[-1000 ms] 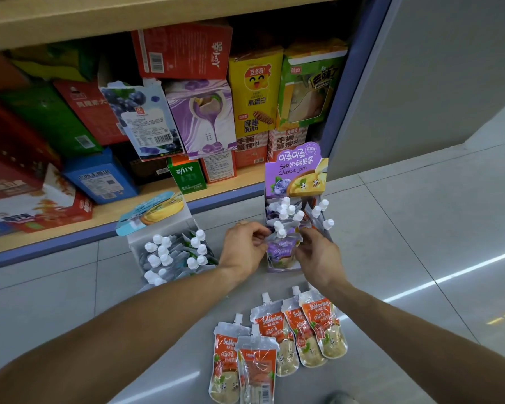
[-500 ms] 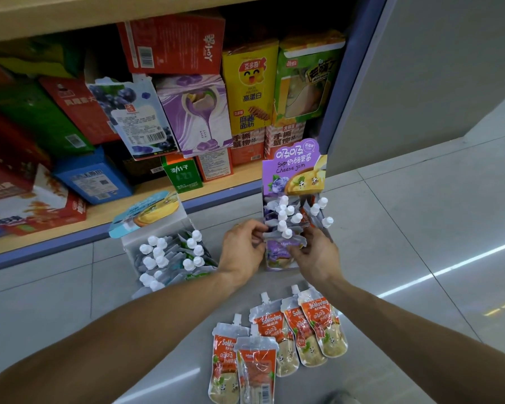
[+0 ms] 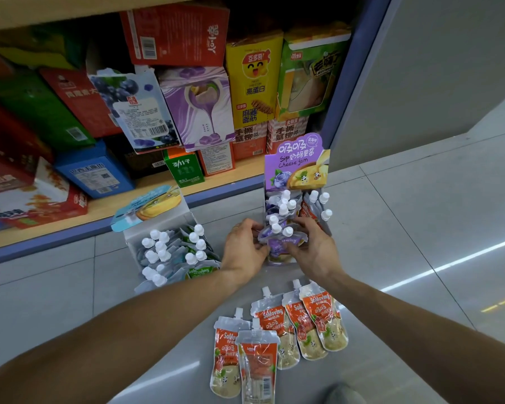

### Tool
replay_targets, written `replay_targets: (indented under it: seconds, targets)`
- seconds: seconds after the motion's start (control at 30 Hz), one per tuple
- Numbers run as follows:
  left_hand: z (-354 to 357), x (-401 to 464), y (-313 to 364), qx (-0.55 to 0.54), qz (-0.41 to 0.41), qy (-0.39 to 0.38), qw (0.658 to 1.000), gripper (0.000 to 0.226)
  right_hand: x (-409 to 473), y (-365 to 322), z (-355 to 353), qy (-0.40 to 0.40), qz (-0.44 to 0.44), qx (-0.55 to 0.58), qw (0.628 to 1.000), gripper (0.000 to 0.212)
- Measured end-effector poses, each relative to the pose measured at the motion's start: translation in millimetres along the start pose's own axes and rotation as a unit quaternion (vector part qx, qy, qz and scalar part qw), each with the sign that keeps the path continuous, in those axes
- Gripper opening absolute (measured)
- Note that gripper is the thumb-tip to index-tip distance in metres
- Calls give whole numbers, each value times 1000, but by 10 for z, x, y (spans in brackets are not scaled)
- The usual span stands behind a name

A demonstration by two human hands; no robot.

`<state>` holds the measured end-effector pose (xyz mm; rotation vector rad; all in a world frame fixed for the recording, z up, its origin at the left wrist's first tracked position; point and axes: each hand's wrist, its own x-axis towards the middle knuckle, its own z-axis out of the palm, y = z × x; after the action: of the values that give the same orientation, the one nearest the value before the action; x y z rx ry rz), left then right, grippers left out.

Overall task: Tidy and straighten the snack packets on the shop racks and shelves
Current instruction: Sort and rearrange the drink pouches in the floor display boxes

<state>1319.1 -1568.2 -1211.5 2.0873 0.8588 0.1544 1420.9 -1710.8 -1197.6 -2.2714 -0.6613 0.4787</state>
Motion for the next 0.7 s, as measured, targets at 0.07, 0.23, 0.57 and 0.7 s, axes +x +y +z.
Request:
replay_targets:
  seconds: [0.07, 0.23, 0.57, 0.7]
  targets:
    - [0, -26, 38, -1, -8, -3, 1000, 52, -15, 15, -12, 6, 18, 7, 1000, 58]
    - [-148, -265, 245, 13, 47, 48, 998, 62, -166, 22, -165, 39, 45, 13, 998, 52]
    - [-102, -1140, -336, 236, 147, -174, 945, 52, -1077, 467, 49, -40, 94, -157, 982, 42]
    - [-77, -1273, -618, 356, 73, -245, 899, 85, -1054, 634, 74, -79, 224, -186, 954, 61]
